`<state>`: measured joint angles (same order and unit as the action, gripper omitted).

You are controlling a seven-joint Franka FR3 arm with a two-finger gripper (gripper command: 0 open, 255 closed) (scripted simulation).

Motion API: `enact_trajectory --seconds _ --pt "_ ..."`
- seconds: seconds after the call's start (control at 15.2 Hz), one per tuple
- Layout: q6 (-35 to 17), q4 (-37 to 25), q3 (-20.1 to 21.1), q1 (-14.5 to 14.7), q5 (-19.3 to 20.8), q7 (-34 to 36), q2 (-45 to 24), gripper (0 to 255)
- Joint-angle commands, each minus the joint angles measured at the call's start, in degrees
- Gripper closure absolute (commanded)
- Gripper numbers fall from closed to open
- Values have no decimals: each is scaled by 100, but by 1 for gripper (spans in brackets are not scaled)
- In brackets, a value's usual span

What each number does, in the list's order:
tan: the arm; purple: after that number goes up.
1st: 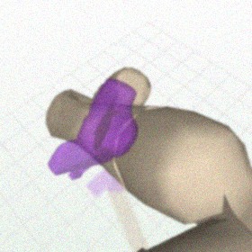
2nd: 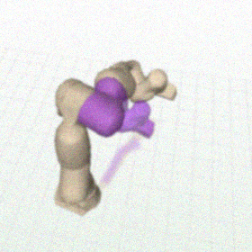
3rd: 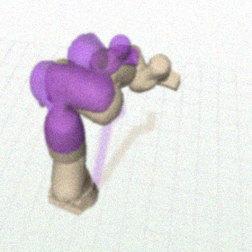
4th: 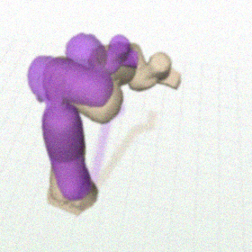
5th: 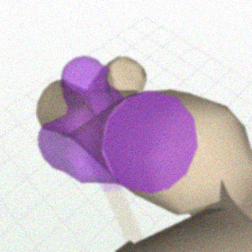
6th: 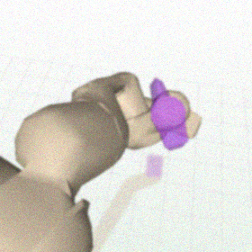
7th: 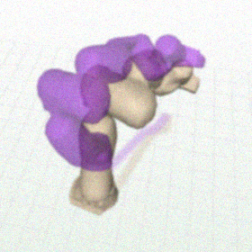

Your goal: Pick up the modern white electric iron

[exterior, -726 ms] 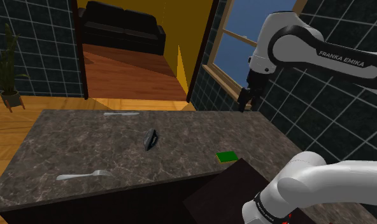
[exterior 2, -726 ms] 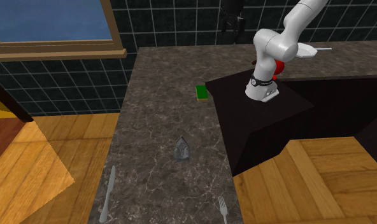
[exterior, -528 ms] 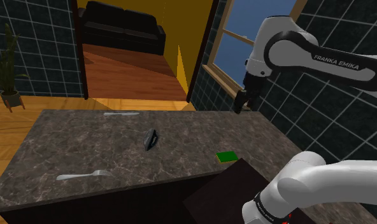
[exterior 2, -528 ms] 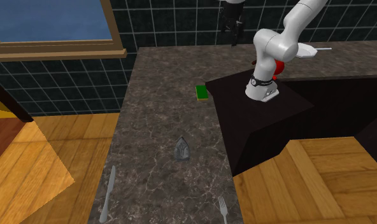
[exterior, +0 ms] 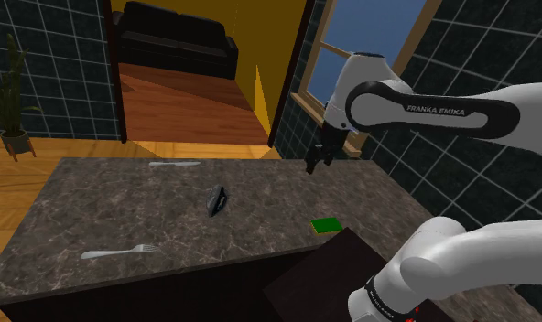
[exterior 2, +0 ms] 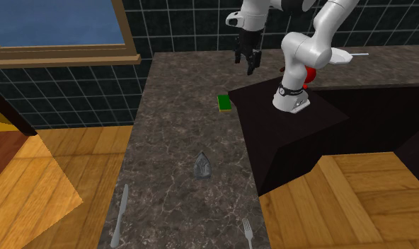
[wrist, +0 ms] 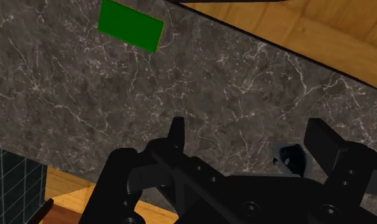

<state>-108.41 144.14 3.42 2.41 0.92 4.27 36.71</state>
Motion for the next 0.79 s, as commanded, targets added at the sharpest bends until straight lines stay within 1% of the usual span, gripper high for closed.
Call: enact_trajectory --seconds 0.0,0.33,0.73 --pt "-567 107 37 36 -54 39 -283 0" --pt "-1864 205 189 141 -179 183 -1094 0" --pt "-3309 -3 388 224 -213 379 -2275 0"
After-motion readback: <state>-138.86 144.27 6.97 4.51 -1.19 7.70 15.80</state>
